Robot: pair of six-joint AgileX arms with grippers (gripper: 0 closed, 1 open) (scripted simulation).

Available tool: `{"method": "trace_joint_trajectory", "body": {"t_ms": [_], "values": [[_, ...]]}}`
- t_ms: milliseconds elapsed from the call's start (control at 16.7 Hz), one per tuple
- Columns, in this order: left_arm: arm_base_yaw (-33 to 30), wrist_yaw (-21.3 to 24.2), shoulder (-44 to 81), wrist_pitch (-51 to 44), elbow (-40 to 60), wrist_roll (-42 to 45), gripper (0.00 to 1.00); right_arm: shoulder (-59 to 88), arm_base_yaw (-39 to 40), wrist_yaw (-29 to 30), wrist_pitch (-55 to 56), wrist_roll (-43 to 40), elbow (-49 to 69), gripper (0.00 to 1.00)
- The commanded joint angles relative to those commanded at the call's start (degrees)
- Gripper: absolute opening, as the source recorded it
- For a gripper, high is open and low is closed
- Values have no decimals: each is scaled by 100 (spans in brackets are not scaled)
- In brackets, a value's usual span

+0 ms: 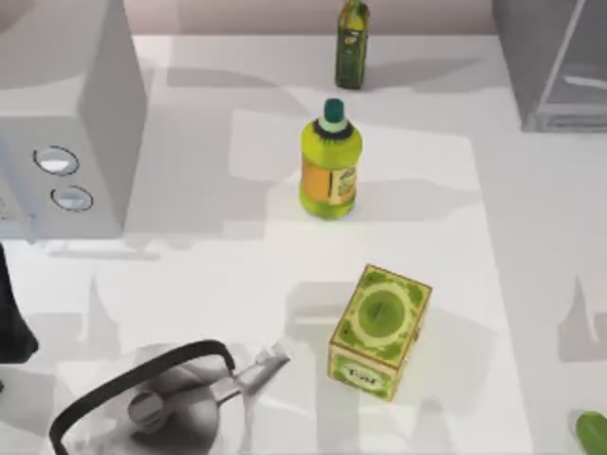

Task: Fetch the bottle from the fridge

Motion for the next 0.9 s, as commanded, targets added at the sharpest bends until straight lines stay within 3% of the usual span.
{"method": "trace_joint_trajectory", "body": {"t_ms": [420,900], "values": [[0,0,0,0,0,0,100,842,-278,-220,761,19,87,100],[0,0,0,0,0,0,100,4191,-1286,-1168,3801,52,441,100]]}}
